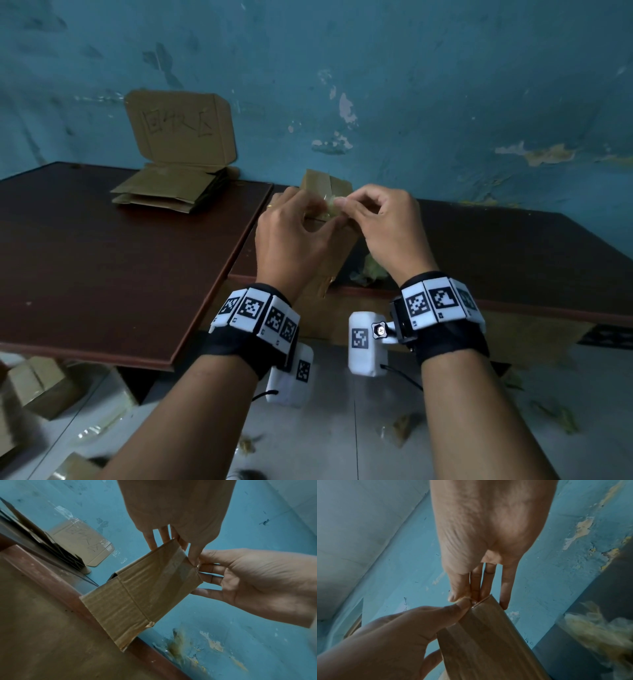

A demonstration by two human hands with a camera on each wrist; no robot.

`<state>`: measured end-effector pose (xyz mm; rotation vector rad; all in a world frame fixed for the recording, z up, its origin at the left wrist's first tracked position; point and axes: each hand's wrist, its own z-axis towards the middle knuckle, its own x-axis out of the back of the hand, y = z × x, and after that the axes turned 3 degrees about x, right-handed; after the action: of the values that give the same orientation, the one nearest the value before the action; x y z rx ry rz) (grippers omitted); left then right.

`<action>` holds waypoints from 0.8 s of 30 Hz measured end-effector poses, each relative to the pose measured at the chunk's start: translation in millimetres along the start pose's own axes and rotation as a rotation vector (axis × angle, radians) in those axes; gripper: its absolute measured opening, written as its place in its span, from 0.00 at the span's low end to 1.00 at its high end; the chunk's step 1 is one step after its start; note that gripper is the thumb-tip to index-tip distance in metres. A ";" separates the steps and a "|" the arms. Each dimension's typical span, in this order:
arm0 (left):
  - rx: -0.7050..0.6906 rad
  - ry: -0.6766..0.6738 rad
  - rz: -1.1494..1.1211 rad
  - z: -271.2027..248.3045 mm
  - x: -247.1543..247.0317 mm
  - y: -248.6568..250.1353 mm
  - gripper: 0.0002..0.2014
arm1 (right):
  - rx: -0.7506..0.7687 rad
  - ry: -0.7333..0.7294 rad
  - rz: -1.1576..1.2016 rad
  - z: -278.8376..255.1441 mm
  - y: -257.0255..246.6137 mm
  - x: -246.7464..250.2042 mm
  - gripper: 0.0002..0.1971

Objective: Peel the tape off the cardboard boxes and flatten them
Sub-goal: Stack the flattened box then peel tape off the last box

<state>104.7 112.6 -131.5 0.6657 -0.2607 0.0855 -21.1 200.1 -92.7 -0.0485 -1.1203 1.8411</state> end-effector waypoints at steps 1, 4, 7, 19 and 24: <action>0.002 -0.001 -0.012 -0.2 -0.4 -0.3 0.13 | 0.005 -0.007 0.008 -0.3 -0.7 -0.1 0.10; -0.003 0.000 -0.021 -1.1 -1.6 -0.1 0.10 | 0.006 -0.034 0.068 -2.5 -4.4 1.0 0.10; -0.002 0.026 -0.024 -0.6 -0.7 -0.7 0.11 | -0.014 -0.077 0.148 -3.9 -6.9 4.5 0.09; 0.012 0.056 0.089 -1.3 -0.6 -0.2 0.03 | -0.005 -0.124 0.149 1.2 1.3 -3.9 0.13; -0.028 0.063 0.100 -0.6 0.6 -2.8 0.02 | 0.023 -0.140 0.070 0.0 -2.1 -6.2 0.13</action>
<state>105.8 110.8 -133.4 0.6209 -0.2342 0.1982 -16.2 195.9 -93.7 0.0557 -1.2065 1.9439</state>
